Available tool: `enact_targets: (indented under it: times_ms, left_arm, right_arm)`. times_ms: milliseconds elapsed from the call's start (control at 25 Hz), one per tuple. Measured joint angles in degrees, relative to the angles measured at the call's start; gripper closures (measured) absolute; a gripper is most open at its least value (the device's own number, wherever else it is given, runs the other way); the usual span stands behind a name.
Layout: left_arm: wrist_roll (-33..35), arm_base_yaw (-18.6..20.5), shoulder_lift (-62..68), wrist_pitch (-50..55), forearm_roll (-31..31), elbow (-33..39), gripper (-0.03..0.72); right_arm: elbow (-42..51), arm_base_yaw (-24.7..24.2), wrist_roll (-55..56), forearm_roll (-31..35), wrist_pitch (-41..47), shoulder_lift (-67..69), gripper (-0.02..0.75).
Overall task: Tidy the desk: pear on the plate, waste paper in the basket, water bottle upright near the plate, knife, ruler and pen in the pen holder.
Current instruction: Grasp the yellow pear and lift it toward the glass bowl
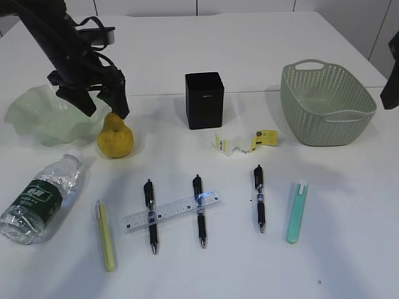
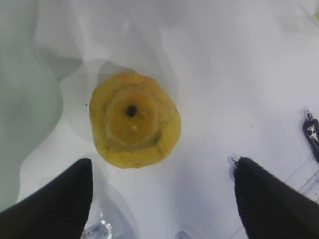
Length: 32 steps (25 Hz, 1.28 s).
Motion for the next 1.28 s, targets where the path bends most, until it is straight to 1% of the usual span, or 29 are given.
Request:
enact_targets:
  times_ms: [360,800,1080,1280]
  left_arm:
    - [0.12,-0.29,1.44,-0.35,-0.82,0.00,0.047]
    - [0.12,-0.47,3.27,-3.98,-0.95,-0.14,0.047]
    - [0.12,-0.47,5.26,-4.13,-1.03,-3.54,0.047]
    - [0.12,-0.47,5.40,-3.89,-1.16,-4.04,0.047]
  right_arm:
    - [0.00,0.00,0.00,0.74,0.00,0.00,0.206]
    - [0.00,0.00,0.00,0.86,0.00,0.00,0.206]
    - [0.00,0.00,0.00,1.20,0.00,0.00,0.206]
    - [-0.14,0.00,0.00,1.31,0.00,0.00,0.206]
